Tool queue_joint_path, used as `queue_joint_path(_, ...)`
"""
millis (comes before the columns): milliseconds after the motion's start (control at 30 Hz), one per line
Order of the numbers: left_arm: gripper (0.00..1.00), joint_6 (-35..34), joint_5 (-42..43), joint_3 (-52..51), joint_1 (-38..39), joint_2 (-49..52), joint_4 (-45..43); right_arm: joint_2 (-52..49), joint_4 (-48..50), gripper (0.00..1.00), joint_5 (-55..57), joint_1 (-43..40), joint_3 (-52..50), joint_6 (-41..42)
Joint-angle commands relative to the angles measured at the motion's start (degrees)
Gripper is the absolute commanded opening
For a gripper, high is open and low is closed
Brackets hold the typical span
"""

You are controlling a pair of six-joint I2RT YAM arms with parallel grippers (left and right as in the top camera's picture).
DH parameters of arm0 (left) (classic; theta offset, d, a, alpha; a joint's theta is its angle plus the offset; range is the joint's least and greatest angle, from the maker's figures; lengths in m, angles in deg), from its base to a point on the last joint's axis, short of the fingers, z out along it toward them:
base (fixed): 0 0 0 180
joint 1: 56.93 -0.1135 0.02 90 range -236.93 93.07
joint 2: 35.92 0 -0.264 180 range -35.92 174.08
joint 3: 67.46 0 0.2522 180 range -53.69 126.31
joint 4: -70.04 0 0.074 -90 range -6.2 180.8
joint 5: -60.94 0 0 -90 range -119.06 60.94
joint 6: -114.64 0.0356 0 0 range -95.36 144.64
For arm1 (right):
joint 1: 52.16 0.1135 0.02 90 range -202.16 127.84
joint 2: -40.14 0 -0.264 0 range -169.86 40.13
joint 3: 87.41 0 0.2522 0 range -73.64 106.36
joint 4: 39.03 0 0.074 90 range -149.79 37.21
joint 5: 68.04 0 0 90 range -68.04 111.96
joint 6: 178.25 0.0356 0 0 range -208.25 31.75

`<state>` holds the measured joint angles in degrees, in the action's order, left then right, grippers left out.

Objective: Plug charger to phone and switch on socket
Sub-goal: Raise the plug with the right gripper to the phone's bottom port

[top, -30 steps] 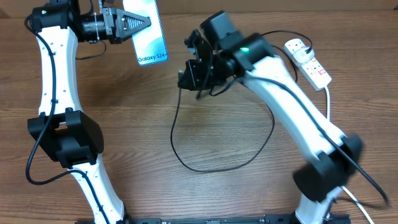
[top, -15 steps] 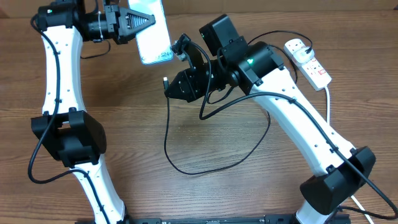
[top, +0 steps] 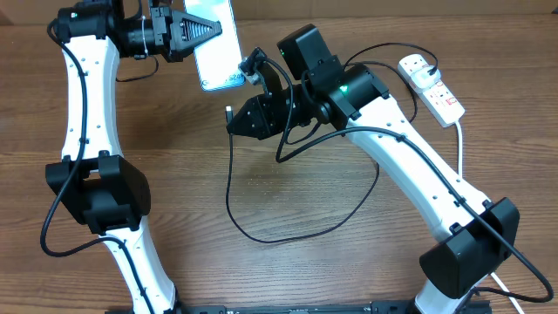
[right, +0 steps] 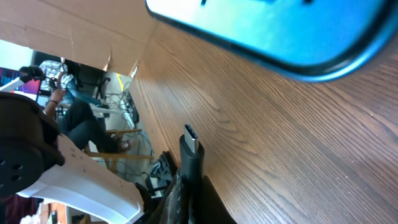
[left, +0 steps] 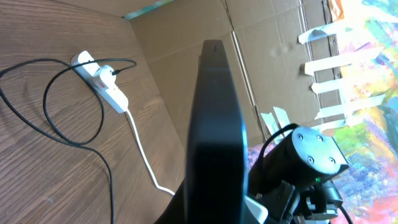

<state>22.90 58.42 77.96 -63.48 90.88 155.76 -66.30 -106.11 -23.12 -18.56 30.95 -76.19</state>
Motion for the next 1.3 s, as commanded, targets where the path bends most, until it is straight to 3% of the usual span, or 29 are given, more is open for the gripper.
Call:
queue_joint_path(0, 0.04, 0.46, 3.21, 0.48, 1.01, 0.37, -0.22, 0.02, 0.85, 0.04, -3.52, -2.43, -0.28, 0.42)
queue_joint_path(1267, 0.04, 0.07, 3.21, 0.48, 3.37, 0.37, 0.15, 0.02, 2.71, 0.04, -5.14, -2.71, -0.31, 3.41)
